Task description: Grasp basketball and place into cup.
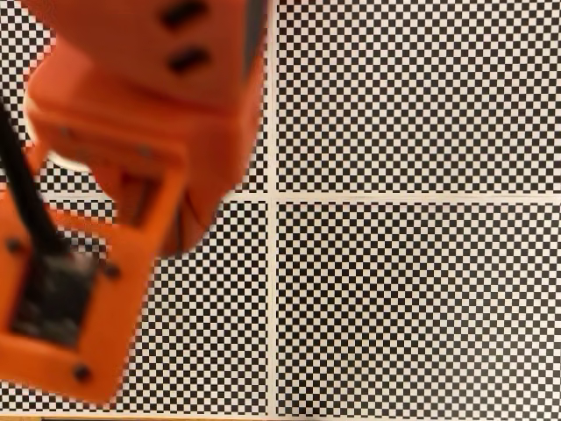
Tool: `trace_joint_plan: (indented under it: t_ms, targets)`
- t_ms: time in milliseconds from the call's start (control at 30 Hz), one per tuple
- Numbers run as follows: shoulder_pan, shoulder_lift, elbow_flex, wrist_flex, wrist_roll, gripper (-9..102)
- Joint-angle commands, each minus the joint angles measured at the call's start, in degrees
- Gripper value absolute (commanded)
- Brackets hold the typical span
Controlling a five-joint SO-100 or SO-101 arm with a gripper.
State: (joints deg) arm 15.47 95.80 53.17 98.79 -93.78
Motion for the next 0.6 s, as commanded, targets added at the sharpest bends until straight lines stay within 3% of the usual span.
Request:
trace_joint_plan:
  t_ms: [0,567]
  targets:
    - [3.16,4.22,1.76,0.26,-3.16,0]
    - [23.91,6.24,5.36,0.18,-20.65,0]
